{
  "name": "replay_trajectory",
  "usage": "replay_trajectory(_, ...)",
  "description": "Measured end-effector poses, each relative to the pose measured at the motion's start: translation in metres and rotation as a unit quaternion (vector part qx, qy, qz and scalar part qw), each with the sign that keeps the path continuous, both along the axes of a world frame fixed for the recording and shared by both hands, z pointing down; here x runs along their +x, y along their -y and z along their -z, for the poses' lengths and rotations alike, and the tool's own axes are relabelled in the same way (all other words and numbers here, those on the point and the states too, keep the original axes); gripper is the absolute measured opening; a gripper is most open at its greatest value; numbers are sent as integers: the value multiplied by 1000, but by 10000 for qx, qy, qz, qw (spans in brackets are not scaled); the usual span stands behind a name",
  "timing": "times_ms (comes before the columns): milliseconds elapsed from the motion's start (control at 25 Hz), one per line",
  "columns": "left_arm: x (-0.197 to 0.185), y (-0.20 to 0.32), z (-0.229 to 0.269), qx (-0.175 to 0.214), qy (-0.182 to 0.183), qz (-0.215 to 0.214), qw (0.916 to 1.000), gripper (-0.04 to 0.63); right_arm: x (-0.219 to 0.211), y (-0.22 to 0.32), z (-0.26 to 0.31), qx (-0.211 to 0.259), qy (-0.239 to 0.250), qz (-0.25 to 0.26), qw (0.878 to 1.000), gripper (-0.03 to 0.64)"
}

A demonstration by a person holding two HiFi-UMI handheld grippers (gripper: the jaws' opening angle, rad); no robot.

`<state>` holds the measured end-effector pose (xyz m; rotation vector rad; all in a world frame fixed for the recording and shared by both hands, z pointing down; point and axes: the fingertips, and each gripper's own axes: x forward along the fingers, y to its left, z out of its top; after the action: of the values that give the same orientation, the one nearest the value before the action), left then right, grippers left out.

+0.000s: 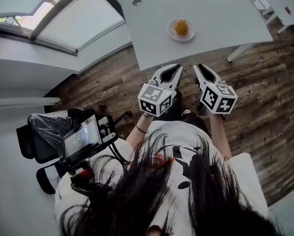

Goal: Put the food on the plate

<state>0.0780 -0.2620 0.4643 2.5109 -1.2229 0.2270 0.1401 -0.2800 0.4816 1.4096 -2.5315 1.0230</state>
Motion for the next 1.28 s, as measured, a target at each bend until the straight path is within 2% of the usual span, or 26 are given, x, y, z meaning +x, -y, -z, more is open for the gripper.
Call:
replay_trajectory(320, -10, -56, 3, -67, 207, 16, 9998, 6, -11, -52, -17, -238, 64, 41, 9997, 94)
replay_trajectory(720, -41, -93, 3, -115, 171, 129, 9997, 6, -36, -83, -13, -220, 116, 47, 9997, 94)
replay_trajectory(1040, -85, -139, 13, 16, 58, 3, 10000, 6, -86, -128, -1, -84, 50, -28, 9999, 94)
replay_trajectory(1280, -141, -202, 11, 41, 28, -83, 10000, 6, -137, -192, 2, -71, 78, -302, 9995, 94)
